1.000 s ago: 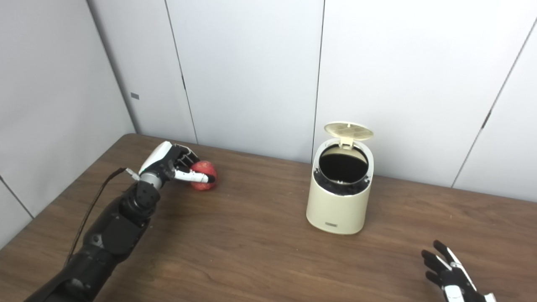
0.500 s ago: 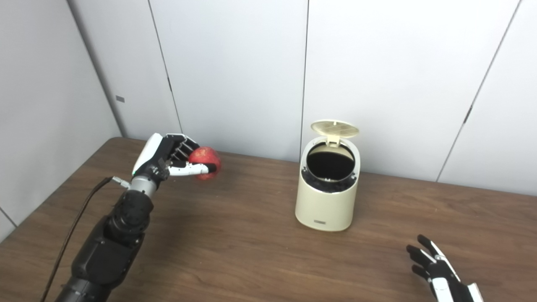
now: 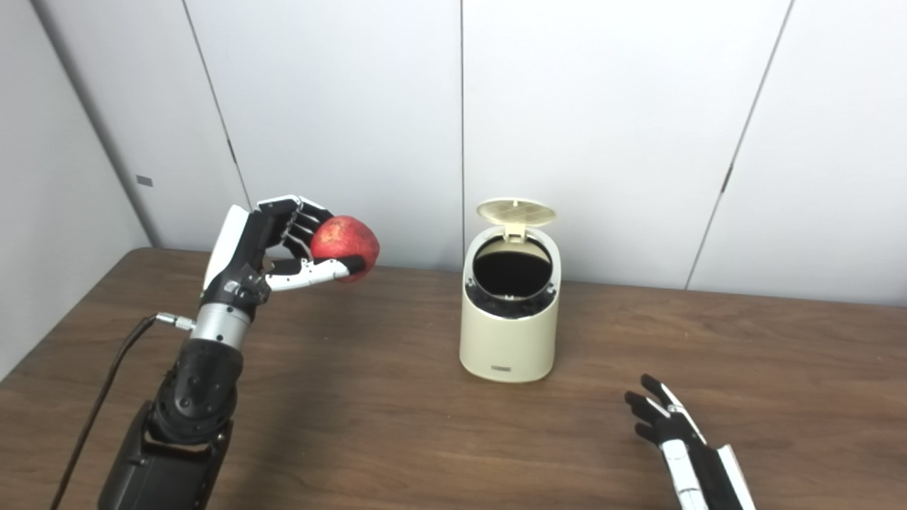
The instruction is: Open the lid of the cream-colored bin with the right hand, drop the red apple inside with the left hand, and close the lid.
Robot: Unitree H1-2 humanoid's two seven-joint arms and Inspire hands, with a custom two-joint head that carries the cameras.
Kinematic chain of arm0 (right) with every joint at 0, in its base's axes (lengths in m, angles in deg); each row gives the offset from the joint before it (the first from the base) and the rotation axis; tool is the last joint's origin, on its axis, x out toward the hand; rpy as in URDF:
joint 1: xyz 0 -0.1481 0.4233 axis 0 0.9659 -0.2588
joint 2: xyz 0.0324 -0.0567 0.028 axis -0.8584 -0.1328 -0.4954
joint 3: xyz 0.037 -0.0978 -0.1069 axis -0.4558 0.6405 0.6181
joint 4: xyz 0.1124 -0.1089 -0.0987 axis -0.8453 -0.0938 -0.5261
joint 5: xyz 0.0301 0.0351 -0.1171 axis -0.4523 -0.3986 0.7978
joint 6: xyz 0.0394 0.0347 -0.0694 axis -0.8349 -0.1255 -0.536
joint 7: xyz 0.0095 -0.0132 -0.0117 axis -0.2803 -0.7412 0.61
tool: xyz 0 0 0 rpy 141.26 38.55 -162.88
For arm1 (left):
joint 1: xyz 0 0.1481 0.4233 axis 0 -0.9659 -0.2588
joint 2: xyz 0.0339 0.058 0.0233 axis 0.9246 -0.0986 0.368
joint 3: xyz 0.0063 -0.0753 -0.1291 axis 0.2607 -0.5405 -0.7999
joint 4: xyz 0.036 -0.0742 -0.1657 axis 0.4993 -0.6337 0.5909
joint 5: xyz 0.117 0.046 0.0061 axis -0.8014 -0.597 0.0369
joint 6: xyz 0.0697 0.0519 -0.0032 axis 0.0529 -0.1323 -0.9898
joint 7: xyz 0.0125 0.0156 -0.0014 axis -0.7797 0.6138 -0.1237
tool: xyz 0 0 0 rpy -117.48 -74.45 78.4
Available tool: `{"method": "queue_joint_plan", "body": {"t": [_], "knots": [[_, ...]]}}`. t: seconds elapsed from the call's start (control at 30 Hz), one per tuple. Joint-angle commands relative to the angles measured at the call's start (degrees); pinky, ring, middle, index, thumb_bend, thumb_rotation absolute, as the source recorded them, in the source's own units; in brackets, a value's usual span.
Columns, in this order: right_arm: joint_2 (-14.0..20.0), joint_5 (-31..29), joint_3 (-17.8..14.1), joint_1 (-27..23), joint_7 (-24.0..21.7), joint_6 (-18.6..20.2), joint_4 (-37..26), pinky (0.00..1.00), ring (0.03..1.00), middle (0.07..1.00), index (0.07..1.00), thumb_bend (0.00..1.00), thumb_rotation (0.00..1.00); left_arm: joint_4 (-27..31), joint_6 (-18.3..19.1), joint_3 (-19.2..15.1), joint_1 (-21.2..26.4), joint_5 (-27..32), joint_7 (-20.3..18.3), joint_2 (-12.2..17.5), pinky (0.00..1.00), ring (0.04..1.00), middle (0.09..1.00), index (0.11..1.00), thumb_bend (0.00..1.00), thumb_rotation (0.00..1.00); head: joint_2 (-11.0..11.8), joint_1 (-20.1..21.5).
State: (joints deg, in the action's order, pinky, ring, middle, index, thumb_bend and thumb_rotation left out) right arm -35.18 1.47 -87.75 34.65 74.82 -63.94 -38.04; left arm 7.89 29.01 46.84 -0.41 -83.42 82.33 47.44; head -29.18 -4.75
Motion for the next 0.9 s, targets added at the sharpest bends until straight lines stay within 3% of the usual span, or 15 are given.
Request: {"method": "queue_joint_plan", "body": {"t": [0.0, 0.2, 0.3, 0.87], "knots": [[-0.64, 0.51, 0.04, -1.2, 1.33, -0.99, -1.27, 0.85, 0.875, 0.846, 0.913, 0.45, 1.0, 2.26, -1.83, 0.15, 2.44, -1.09, 0.53, 0.4, 0.36, 0.468, 0.529, 0.476, 0.47, 0.0, 0.04, 0.79], [-1.85, 1.87, 0.68, -0.94, 2.34, -1.8, -0.38, 0.84, 0.862, 0.842, 0.902, 0.45, 0.99, 3.9, -2.39, 1.71, 3.38, -1.58, 0.45, -1.54, 0.35, 0.461, 0.539, 0.479, 0.47, 0.0, 0.03, 3.51], [-2.35, 2.78, 1.26, -0.88, 2.73, -2.2, -0.15, 0.82, 0.859, 0.842, 0.892, 0.45, 1.0, 3.79, -3.54, 3.61, 3.91, -5.29, 1.21, -1.83, 0.34, 0.455, 0.539, 0.48, 0.47, 0.0, 0.03, 4.35], [-5.09, 5.17, 3.11, -0.53, 5.15, -2.2, -0.94, 0.79, 0.837, 0.825, 0.882, 0.46, 1.0, -2.81, -8.58, 7.69, 7.72, -8.45, 2.22, -8.46, 0.36, 0.457, 0.536, 0.481, 0.47, 0.0, 0.16, 6.83]]}}
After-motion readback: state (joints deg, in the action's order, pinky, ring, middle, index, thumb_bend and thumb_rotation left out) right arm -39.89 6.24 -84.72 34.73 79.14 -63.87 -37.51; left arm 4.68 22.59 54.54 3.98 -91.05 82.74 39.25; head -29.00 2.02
